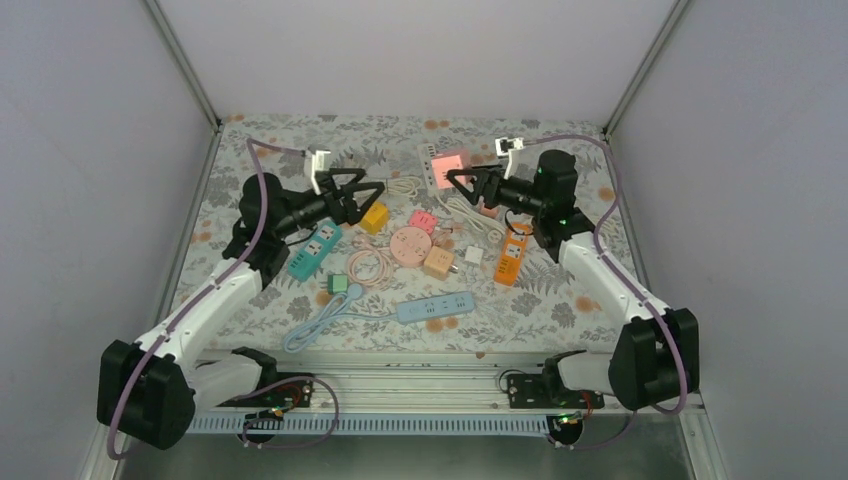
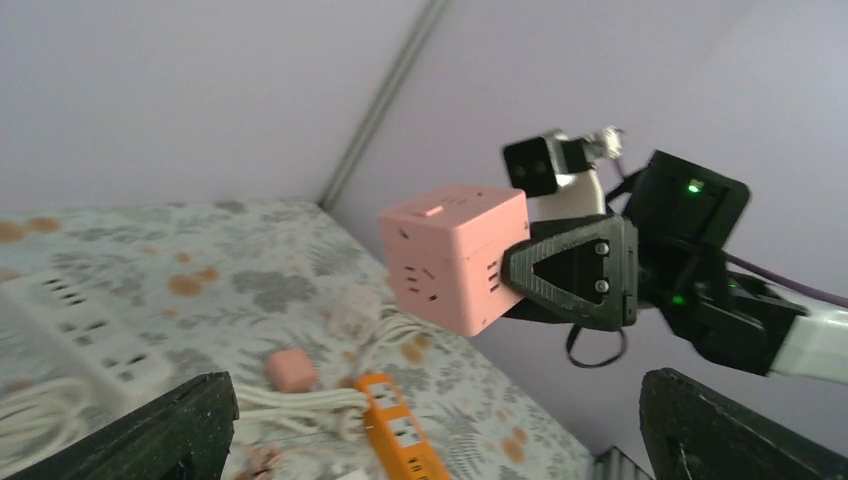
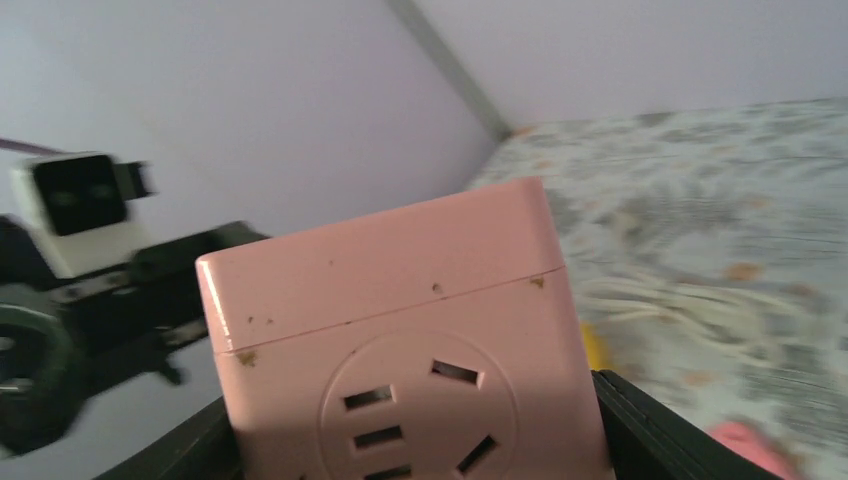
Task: Insert the plug
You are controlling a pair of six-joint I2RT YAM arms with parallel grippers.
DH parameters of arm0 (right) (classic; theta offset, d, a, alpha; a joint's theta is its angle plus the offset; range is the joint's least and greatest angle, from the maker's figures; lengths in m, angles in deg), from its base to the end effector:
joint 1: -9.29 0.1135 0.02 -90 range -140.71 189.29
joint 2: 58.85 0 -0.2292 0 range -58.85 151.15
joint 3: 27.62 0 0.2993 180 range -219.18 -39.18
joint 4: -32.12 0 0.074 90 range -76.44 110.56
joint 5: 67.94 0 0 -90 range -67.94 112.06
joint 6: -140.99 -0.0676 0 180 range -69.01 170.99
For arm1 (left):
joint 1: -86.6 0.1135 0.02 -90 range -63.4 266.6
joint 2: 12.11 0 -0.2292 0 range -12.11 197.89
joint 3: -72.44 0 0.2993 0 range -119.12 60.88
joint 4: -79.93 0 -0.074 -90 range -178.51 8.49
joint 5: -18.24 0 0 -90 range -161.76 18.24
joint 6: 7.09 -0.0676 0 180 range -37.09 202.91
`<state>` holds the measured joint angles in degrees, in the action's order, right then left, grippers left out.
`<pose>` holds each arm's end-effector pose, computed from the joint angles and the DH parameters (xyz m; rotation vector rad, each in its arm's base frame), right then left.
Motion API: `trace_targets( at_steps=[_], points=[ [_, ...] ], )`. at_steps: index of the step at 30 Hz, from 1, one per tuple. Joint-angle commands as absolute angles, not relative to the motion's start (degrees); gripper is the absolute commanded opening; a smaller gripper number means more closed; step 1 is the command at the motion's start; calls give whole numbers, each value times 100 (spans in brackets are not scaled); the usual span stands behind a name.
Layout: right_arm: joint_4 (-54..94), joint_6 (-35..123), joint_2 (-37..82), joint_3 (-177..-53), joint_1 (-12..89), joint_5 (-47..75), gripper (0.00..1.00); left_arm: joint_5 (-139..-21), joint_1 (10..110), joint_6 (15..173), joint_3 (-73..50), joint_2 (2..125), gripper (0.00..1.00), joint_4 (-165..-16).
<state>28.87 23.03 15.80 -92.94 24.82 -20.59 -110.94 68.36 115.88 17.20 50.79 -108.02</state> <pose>0.3494 0.1446 0.2591 -0.3668 1.8593 1.1929 0.3082 -0.1465 0.2783 0.3641 1.6674 -1.2137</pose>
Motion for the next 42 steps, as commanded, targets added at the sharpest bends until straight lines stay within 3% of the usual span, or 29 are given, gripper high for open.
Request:
trace_targets(
  at_steps=[1, 8, 13, 17, 20, 38, 42],
  points=[
    [4426, 865, 1338, -9124, 2733, -3315, 60, -11013, 6363, 11913, 1770, 5229, 100, -11762],
    [4224, 717, 1204, -9137, 3168, -2511, 59, -10594, 5862, 11910, 1443, 5616, 100, -11561],
    [3430, 2100, 1228, -9283, 3799, -484, 59, -9718, 5520, 11721, 1008, 5701, 100, -10864],
    [3645, 3104, 1269, -9173, 4207, 1322, 59, -9136, 5461, 11931, 407, 5987, 100, -10105],
    [3818, 3678, 1294, -9216, 4400, 1959, 59, -9003, 5455, 12210, 173, 6256, 100, -9830],
    [4496, 4276, 1690, -9086, 5006, 2328, 60, -9869, 5408, 11718, -439, 6722, 100, -9050],
    [4456, 4350, 1683, -9086, 5011, 2338, 60, -9740, 5408, 11629, -552, 6902, 88, -8971]
  ],
)
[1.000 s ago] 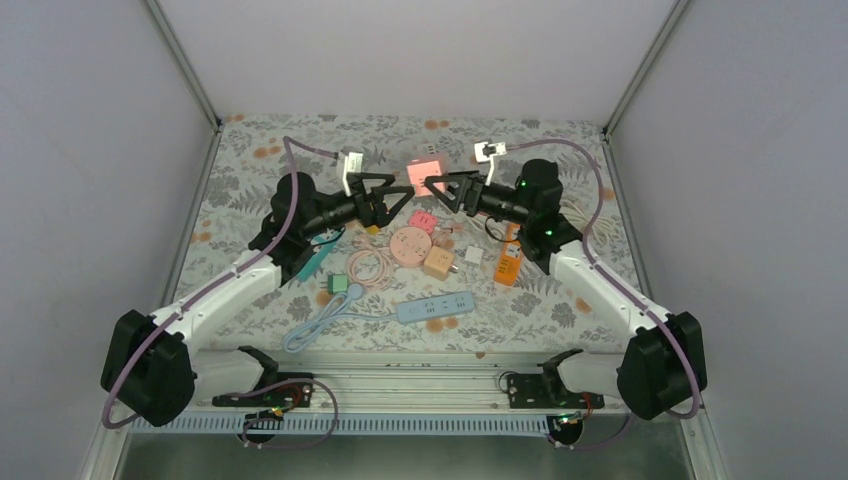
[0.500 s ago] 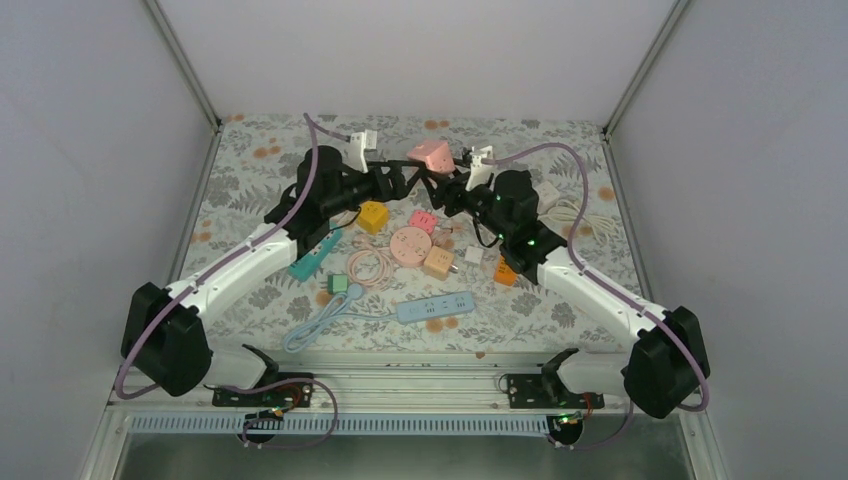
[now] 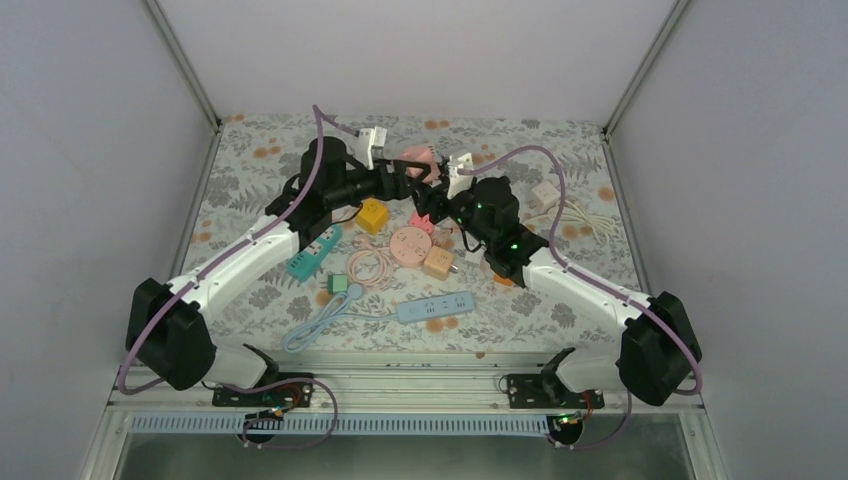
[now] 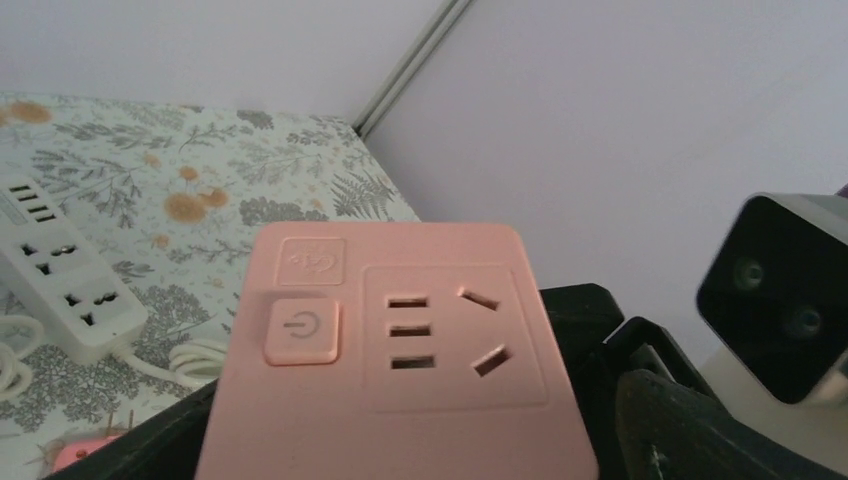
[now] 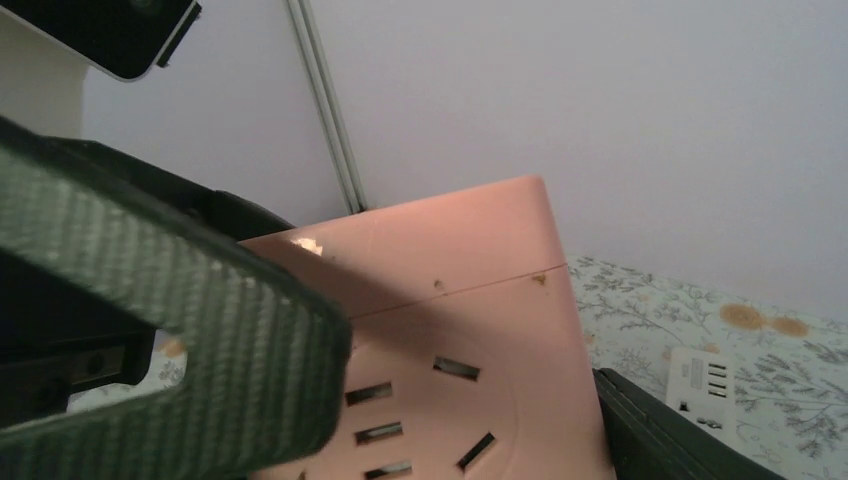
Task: Insert the plug
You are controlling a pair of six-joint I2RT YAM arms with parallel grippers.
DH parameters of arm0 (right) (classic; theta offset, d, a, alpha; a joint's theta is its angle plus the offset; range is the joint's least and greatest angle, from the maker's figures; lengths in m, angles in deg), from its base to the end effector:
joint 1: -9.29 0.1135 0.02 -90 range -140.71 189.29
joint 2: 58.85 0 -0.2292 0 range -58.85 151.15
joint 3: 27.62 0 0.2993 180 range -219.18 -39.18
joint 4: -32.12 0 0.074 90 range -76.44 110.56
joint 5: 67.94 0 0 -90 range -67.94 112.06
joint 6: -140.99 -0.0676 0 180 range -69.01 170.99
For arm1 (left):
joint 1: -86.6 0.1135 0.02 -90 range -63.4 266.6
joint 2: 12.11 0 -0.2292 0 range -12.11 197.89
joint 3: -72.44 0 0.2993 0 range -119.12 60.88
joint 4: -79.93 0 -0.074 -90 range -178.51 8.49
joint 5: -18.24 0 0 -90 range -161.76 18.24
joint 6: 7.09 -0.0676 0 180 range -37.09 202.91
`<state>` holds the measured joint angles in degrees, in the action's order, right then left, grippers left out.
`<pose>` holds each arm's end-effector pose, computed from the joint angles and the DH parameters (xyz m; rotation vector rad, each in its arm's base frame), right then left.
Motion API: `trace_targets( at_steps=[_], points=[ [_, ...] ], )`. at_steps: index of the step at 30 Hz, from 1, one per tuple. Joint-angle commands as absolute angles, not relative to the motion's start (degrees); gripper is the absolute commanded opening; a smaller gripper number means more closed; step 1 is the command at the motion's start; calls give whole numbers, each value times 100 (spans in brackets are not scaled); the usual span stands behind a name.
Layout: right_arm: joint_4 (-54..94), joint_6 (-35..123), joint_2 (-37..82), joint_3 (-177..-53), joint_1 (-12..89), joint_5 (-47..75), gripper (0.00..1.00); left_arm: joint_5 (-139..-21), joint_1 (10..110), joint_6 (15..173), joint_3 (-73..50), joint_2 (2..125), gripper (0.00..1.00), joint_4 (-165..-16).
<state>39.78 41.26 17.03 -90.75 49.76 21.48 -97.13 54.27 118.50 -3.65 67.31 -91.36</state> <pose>0.3016 0.2582 0.2572 -0.4592 1.6406 0.6690 0.3300 -0.2431 0.2932 0.2929 1.9156 -1.2177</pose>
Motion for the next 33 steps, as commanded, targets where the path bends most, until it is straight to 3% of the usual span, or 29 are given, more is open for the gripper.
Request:
trace_targets(
  at_steps=[1, 8, 11, 13, 15, 25, 33],
  points=[
    [4421, 4359, 1658, -9084, 5009, 2315, 60, -9753, 5408, 11598, -551, 6921, 83, -9001],
    [3870, 4461, 1689, -9285, 4947, 2021, 63, -9964, 5408, 11053, -662, 7073, 52, -8988],
    [3421, 4589, 1565, -9399, 4797, 1585, 80, -9982, 5417, 10372, -762, 7103, 45, -8935],
    [2928, 4813, 1441, -9561, 4612, 1140, 95, -9941, 5445, 9758, -794, 7079, 44, -8933],
    [2423, 5150, 1243, -9734, 4431, 851, 100, -9941, 5481, 9059, -762, 7028, 44, -8921],
    [609, 7948, 568, -10411, 3786, -846, 100, -11107, 5531, 5407, -95, 6449, 47, -8956],
    [-908, 9125, 1279, -11370, 3750, -2205, 98, -11799, 5540, 3468, -928, 6636, 47, -6768]
  ],
)
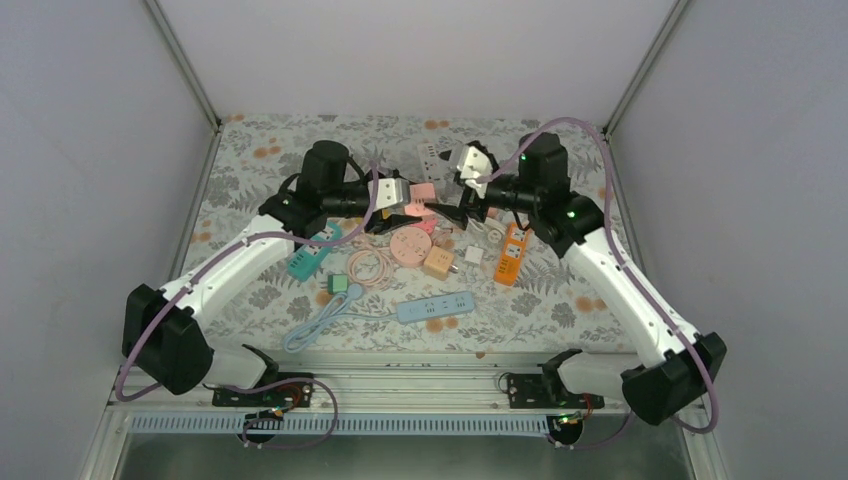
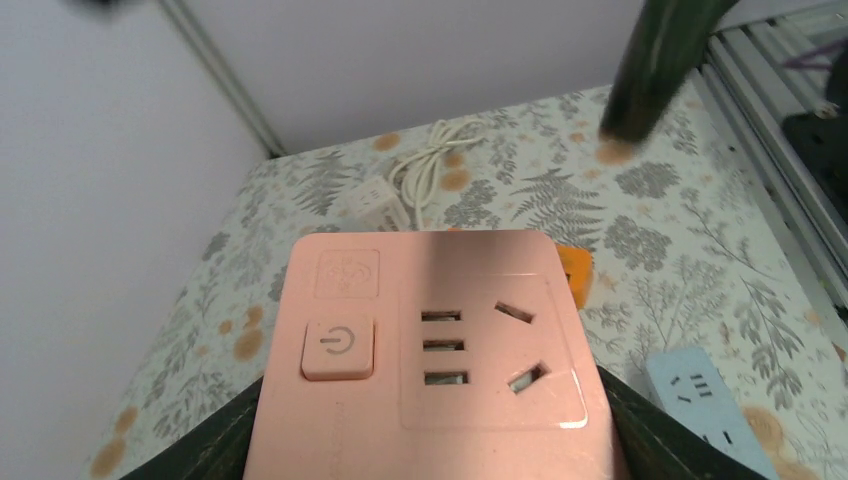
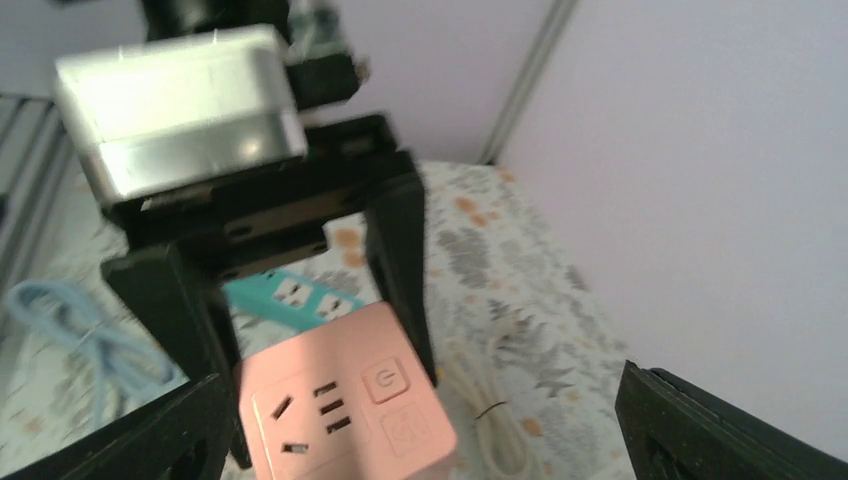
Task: Insert the plug
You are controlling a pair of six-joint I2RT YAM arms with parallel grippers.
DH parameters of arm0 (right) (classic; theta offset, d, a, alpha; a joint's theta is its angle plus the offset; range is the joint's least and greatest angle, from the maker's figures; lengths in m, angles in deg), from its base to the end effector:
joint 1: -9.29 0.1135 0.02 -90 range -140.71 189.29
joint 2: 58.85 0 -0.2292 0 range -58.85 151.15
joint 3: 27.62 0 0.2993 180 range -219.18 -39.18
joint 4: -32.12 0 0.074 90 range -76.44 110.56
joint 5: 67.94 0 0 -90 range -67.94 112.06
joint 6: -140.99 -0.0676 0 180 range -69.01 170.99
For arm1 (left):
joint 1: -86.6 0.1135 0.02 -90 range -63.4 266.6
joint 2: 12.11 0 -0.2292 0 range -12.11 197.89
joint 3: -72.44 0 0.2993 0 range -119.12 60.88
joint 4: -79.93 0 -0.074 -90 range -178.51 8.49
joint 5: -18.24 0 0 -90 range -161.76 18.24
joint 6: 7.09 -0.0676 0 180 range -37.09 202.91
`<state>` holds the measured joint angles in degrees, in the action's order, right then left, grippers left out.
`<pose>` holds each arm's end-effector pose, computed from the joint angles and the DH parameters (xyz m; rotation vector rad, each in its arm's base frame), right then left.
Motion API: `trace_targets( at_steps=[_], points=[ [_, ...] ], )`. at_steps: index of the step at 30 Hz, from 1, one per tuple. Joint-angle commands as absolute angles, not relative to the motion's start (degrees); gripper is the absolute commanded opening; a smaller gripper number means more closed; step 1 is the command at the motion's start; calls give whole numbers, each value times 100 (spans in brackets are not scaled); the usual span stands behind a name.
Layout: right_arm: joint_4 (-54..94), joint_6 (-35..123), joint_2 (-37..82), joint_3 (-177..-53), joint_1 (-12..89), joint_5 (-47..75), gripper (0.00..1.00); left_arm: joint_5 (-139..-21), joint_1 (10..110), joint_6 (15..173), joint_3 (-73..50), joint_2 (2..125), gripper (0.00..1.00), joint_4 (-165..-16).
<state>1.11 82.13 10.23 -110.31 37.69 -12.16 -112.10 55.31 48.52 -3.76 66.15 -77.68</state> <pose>0.2924 0.2013 0.3592 -1.2519 1.3656 0.5243 0.3078 -0.2383 0.2752 1.4047 1.3496 -0.6631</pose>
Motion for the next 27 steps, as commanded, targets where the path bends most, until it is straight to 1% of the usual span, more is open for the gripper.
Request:
trace_targets(
  at_steps=[1, 8, 20, 24, 27],
  points=[
    [-971, 9180, 1306, -11391, 3748, -2299, 98, -11821, 5548, 3318, -1044, 6670, 47, -6518],
    [-1209, 9255, 1492, -11300, 3769, -2380, 97, -12053, 5602, 2899, -1464, 6867, 47, -5745],
    [-1280, 9288, 1996, -11456, 3939, -2277, 92, -12186, 5610, 3107, -1545, 6836, 48, -5670],
    [-1315, 9348, 2055, -11437, 4032, -2267, 77, -12188, 5626, 3254, -1536, 6827, 50, -5730],
    [-1219, 9366, 1989, -11368, 4054, -2356, 64, -12171, 5636, 3409, -1537, 6848, 57, -5772]
  ],
)
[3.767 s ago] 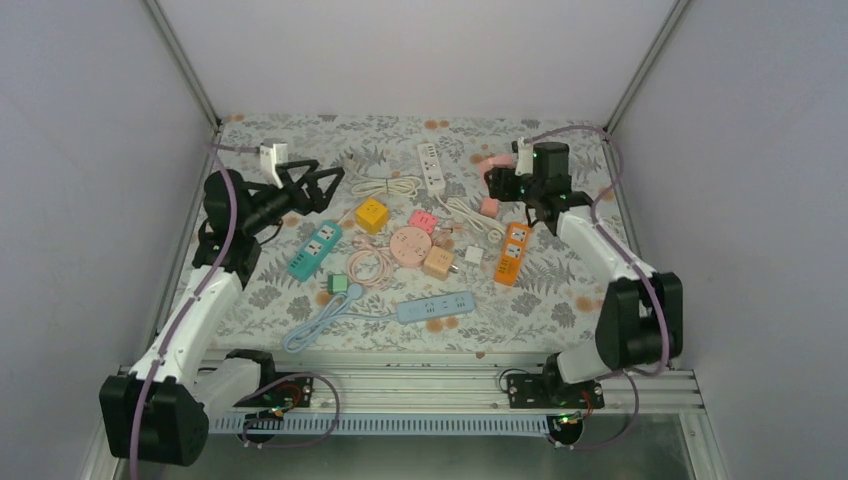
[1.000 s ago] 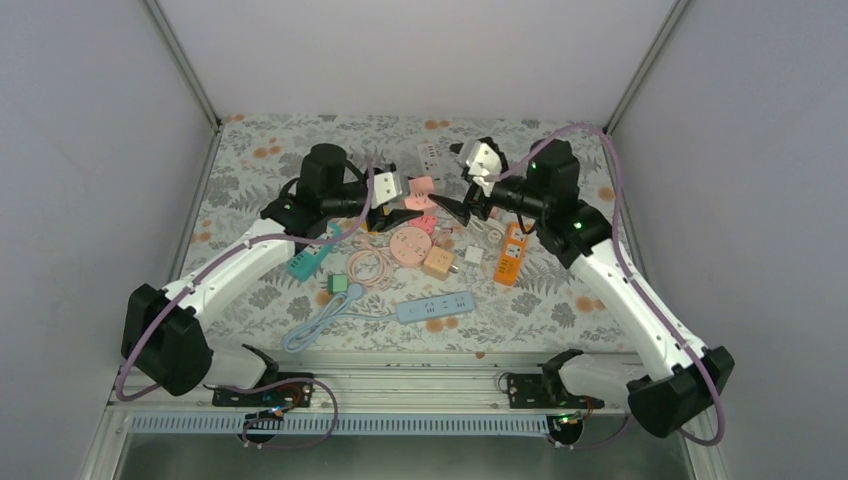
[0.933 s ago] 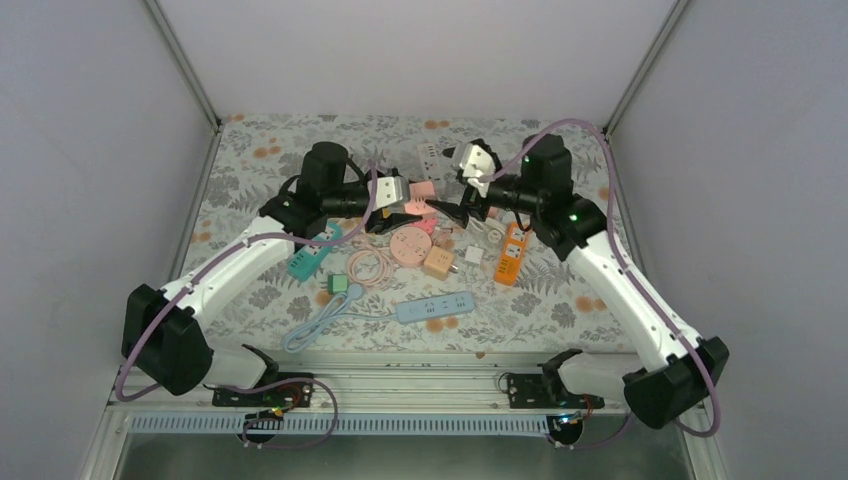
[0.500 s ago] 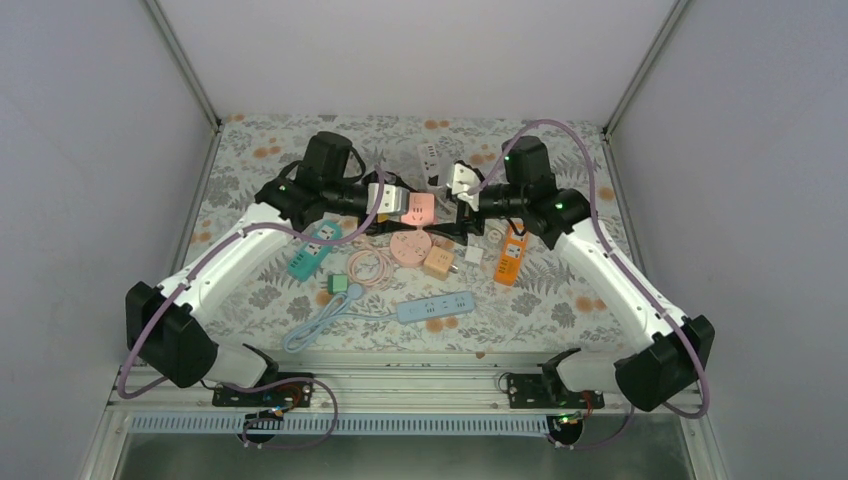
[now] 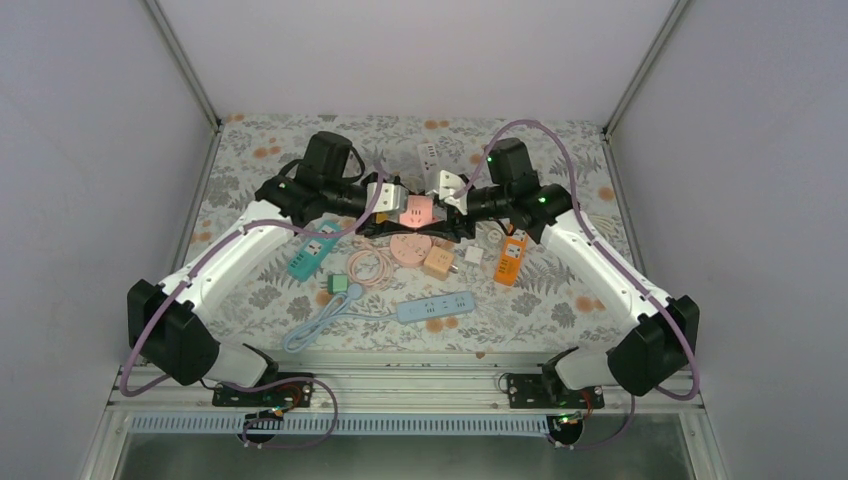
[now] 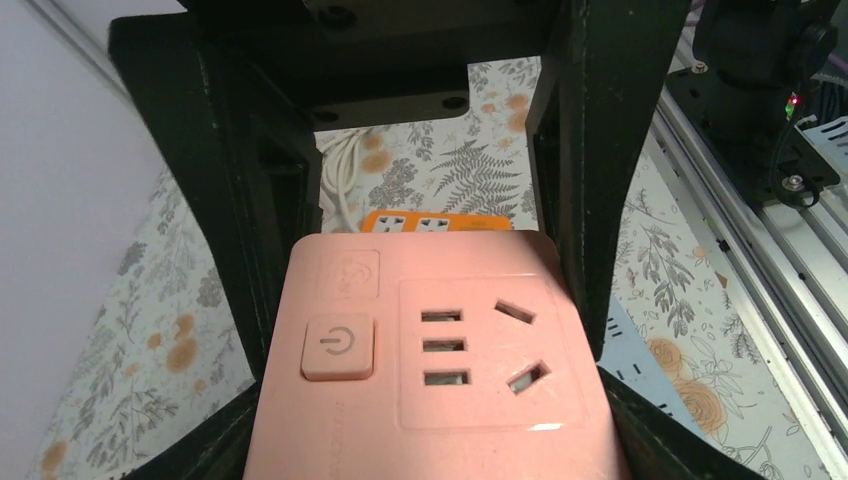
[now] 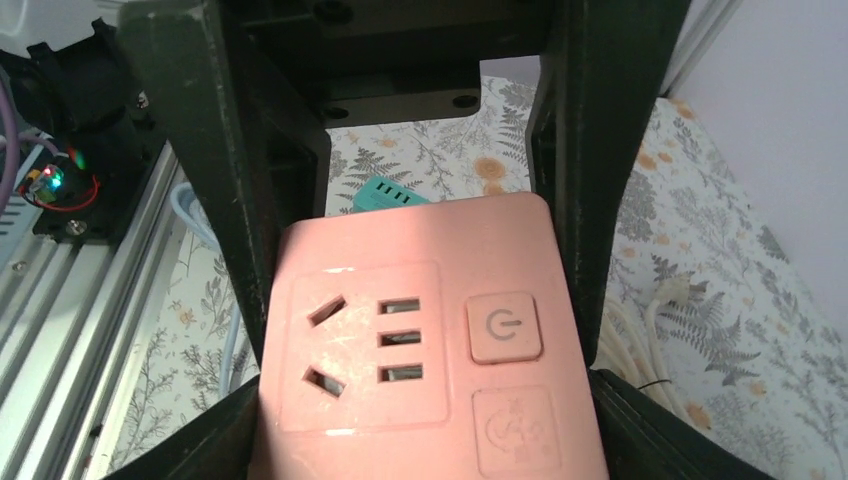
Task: Insert the plug
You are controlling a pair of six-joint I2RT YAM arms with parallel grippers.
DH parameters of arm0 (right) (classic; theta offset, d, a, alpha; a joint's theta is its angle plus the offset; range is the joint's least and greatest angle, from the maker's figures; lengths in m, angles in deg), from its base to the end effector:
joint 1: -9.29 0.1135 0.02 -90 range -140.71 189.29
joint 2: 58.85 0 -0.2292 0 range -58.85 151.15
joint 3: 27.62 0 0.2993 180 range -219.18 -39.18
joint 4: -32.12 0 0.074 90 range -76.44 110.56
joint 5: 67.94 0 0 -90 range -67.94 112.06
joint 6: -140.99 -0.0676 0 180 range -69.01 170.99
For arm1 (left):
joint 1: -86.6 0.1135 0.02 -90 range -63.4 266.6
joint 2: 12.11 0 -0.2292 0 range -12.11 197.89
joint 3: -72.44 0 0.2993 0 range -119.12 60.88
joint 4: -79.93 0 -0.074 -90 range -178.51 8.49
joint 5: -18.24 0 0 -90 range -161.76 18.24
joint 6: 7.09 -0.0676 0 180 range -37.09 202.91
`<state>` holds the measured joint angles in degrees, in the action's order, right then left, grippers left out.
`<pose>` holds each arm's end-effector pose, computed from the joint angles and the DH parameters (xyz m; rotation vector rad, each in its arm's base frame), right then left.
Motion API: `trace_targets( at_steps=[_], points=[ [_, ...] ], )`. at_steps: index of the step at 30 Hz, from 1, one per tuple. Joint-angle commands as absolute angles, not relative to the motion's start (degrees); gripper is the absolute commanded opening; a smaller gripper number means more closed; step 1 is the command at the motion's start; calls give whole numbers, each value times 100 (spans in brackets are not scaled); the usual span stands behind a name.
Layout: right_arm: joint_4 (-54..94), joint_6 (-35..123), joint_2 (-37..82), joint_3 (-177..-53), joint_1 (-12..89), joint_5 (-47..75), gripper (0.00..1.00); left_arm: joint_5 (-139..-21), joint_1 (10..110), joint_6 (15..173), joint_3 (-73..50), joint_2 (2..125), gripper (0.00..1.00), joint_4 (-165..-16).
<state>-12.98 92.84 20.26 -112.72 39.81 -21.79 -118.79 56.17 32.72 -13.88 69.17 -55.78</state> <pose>0.2946 0.2280 0.2924 -1.5571 1.4507 0.7390 0.2995 -0.2333 0.2904 1.6484 1.2892 -0.7117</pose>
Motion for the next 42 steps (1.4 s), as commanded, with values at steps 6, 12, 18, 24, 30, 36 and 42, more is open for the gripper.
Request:
trace_targets(
  at_steps=[6, 12, 18, 24, 30, 36, 42],
  points=[
    [-510, 8981, 1507, -11055, 4042, -2271, 53, -11863, 5748, 4257, -1354, 6736, 88, -6330],
    [1087, 7324, 922, -10479, 4022, -1635, 53, -11162, 5775, 5472, -254, 6199, 100, -8493],
    [2136, 4838, 755, -10224, 4034, -334, 51, -10207, 5559, 6176, 676, 5882, 96, -10516],
    [2270, 2867, 782, -10209, 4064, 449, 50, -9794, 5393, 6368, 1265, 5723, 96, -12020],
    [1620, 2006, 1014, -10552, 4067, 911, 50, -9745, 5293, 6172, 1406, 5833, 100, -12561],
    [1722, 1431, 1172, -10547, 4067, 395, 49, -9883, 5224, 6204, 1276, 5980, 100, -12556],
    [1821, 1235, 1222, -10643, 4066, 61, 53, -9943, 5224, 6498, 1219, 6381, 100, -12678]
  ],
)
